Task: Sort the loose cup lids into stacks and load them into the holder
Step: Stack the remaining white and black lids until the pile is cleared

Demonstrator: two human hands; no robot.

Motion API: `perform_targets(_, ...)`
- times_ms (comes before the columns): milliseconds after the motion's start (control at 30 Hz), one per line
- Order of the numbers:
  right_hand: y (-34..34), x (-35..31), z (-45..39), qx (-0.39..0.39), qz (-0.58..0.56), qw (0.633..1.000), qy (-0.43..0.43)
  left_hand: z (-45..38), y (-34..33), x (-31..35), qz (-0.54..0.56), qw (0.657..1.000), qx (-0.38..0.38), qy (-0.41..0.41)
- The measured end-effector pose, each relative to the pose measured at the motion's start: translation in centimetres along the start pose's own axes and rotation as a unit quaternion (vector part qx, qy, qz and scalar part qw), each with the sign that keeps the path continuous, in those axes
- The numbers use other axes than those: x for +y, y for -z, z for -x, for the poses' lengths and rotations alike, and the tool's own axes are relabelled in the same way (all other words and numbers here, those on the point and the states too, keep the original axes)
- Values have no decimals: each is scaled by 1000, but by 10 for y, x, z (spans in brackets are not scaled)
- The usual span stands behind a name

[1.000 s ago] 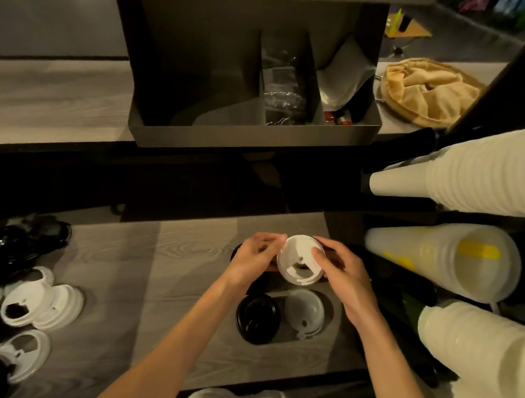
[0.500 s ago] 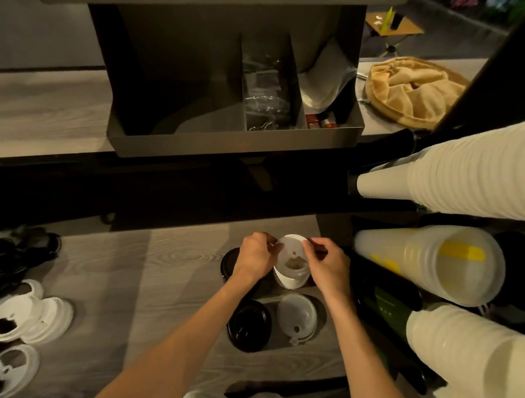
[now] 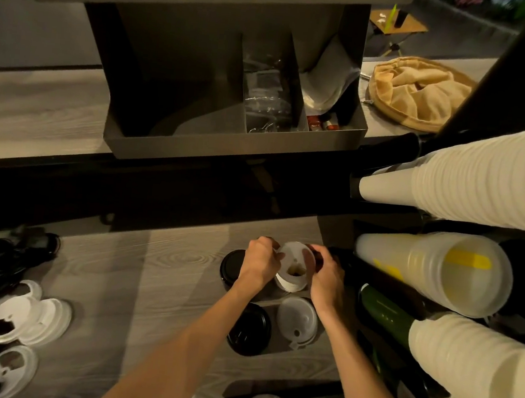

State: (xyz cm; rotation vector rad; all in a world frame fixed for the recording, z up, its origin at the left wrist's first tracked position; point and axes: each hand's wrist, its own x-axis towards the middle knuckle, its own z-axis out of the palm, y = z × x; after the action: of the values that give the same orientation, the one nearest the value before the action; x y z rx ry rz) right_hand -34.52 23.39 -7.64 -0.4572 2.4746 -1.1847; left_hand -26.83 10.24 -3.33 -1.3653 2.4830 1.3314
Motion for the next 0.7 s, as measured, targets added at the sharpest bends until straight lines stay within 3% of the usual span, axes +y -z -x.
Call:
perform_targets(267, -6, -3, -5, 6, -6, 1000, -7, -8, -4, -7, 26, 999, 7, 20)
perform_targets(467, -9, -14, -2, 19, 33, 999, -9, 0, 6, -5, 31, 999, 25, -13)
perform_targets(700, -16, -60, 35, 96, 28, 976, 192, 39, 55, -46, 85, 991, 84, -62)
